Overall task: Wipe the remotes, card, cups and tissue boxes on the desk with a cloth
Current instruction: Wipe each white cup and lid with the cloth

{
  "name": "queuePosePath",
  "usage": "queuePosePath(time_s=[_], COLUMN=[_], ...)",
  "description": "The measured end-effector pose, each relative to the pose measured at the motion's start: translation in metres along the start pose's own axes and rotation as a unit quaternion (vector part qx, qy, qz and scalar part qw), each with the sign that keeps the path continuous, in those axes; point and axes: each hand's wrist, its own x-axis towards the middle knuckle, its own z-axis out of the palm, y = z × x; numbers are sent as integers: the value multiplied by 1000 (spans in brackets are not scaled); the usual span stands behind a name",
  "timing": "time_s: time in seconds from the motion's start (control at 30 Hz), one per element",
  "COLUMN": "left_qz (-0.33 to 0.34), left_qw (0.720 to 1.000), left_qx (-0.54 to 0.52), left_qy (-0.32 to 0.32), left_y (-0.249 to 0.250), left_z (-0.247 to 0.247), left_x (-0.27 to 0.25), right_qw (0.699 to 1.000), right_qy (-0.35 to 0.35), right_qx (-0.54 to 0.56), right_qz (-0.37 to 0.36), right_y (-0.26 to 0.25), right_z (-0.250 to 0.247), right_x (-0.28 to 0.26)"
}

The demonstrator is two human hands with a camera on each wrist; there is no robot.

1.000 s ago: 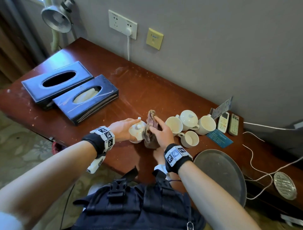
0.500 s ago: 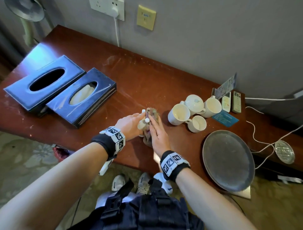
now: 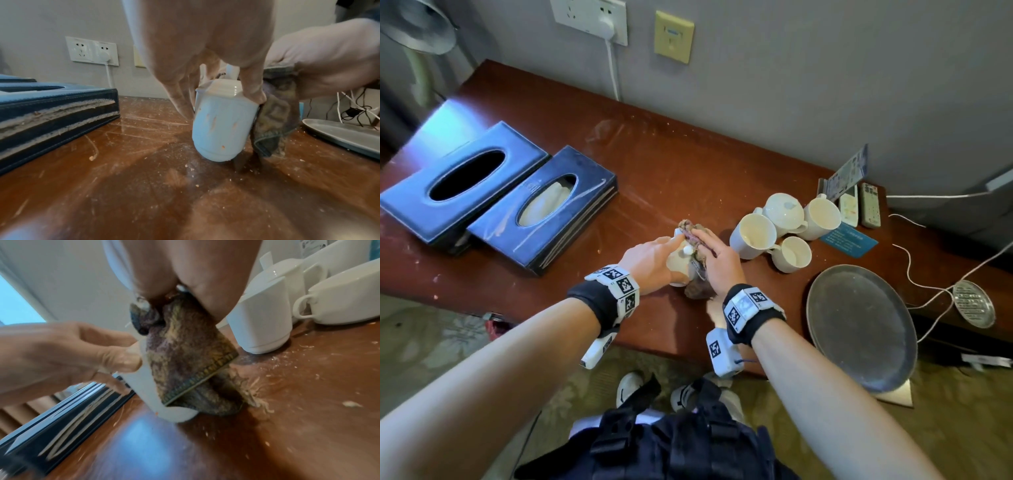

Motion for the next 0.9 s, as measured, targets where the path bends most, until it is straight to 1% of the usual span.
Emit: queuePosePath(time_s=[0.13, 0.2, 0.3, 0.4, 0.47, 0.53, 0.6, 0.67, 0.73, 0.8, 0.83, 0.9], left_qz=[-12, -11, -1, -9, -11, -21, -31, -40, -40, -10, 15, 67], left_qw=[1000, 1000, 999, 999, 999, 1000, 998, 995, 995, 996, 997, 994], left_qx=[-4, -27, -44, -41, -28, 5, 56, 90, 85, 74, 74, 88], left_qy=[-2, -6, -9, -15, -14, -10, 6, 17, 29, 41, 34, -7], left_y=[4, 3, 0, 1, 3, 9, 17, 21, 18, 11, 9, 8], left_z=[-2, -2, -1, -2, -5, -8, -9, -8, -4, -5, -7, -15], left_x=[-2, -2, 0, -1, -3, -5, -6, -7, -7, -7, -7, -4], right_qw=[998, 997, 999, 998, 996, 997, 997, 995, 994, 993, 993, 994], right_qy=[33, 36, 30, 47, 42, 23, 16, 47, 79, 83, 77, 61], right_qx=[-41, -36, -7, 19, 46, 22, -40, -66, -56, -64, -72, -80], right_qz=[-44, -54, -11, 35, 56, 72, 66, 56, 52, 52, 49, 43], right_y=[9, 13, 9, 0, -7, -13, -19, -20, -16, -8, -3, 2], right_z=[-4, -4, -5, -4, -3, -5, -12, -24, -37, -46, -48, -48], right_x=[-46, -56, -39, -14, -2, 4, 7, 7, 5, 0, -3, -7])
